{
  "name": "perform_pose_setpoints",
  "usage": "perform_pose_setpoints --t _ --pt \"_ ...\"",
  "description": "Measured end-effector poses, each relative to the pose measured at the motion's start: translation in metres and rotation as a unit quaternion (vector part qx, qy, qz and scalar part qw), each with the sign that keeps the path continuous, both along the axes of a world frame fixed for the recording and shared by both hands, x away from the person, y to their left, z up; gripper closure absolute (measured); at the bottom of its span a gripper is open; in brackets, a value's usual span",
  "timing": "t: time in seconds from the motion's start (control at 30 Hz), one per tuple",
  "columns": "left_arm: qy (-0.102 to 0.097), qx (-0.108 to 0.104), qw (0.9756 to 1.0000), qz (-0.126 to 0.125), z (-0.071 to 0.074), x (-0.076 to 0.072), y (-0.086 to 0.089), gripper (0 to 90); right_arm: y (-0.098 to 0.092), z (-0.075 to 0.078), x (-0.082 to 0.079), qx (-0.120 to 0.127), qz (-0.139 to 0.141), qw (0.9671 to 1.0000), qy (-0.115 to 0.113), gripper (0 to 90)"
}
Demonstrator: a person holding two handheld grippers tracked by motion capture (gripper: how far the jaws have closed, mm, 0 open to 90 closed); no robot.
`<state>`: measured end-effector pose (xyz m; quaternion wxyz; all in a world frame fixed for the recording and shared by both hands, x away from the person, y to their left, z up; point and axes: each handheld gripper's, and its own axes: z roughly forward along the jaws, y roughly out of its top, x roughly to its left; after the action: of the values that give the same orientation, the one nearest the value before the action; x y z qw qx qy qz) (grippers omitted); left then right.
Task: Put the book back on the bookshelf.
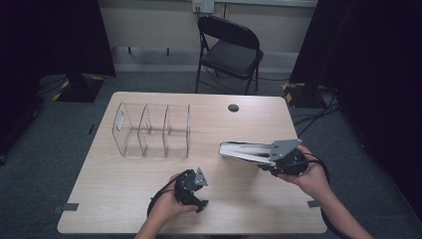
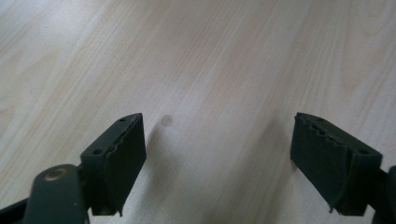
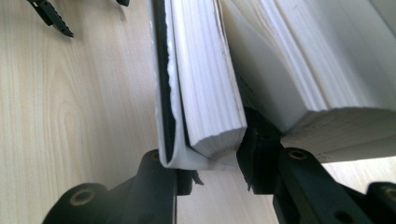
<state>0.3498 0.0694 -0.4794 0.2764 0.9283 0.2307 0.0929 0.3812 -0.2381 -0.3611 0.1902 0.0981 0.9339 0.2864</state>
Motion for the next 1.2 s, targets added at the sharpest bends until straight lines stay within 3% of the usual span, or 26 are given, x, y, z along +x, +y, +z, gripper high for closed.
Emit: perform_pose_setpoints --t 0.3,0.73,0.97,1.1,1.13,1.2 --pt "0.018 -0.024 0.9995 0.01 -0.004 0.004 0.004 15.1 0.002 0.003 0.002 -0.015 0.01 0.9998 0.001 69.4" --pt "0.009 -0.048 0.9986 0.022 -0.013 0.004 0.005 0.5 0.004 0.01 -0.006 -0.022 0.03 0.9993 0.01 71.4" --pt "0.0 -0.054 0.9984 0.015 -0.015 0.004 0.008 0.0 0.001 0.015 -0.004 -0.014 0.033 0.9989 0.029 72.1" --pt "-0.009 -0.078 0.9968 0.016 -0.018 0.002 0.01 0.0 0.0 0.017 0.0 -0.011 0.032 0.9988 0.034 72.1" --pt "-0.01 -0.07 0.9974 0.009 -0.017 0.003 0.012 0.0 0.0 0.017 0.001 -0.011 0.029 0.9989 0.036 72.1" --pt "-0.016 -0.084 0.9963 0.012 -0.019 0.002 0.012 0.0 0.0 0.017 0.002 -0.011 0.029 0.9988 0.037 72.2"
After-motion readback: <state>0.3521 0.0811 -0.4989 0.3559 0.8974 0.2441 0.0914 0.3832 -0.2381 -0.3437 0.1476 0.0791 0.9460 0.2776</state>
